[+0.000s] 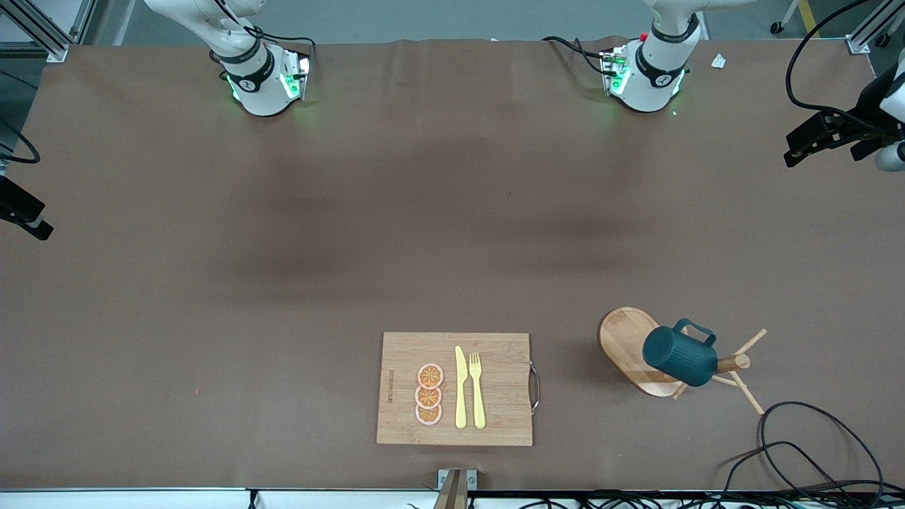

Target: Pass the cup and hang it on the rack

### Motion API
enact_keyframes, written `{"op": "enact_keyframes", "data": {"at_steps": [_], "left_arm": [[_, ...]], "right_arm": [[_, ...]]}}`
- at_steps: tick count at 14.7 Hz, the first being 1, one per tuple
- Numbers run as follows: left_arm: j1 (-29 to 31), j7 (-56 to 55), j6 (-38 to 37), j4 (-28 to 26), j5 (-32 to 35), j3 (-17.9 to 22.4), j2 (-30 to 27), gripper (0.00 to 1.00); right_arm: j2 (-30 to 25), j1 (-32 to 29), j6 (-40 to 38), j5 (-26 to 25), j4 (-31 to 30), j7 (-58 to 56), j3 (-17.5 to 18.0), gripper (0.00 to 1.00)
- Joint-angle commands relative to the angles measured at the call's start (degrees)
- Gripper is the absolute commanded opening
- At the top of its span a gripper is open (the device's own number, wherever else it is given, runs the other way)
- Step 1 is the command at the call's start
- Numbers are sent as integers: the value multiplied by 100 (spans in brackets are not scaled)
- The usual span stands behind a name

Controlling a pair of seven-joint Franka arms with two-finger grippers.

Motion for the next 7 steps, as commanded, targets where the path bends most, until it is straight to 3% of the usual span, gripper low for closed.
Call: {"op": "enact_keyframes", "data": {"at_steps": [1, 7], "left_arm": [[-12, 353, 31, -41, 43, -22, -60, 100], [-30, 328, -75, 144, -106, -49, 11, 100]], "right_arm": [[-152, -35, -8, -19, -113, -73, 10, 100], [-161, -96, -17, -1, -113, -204, 10, 100]]}}
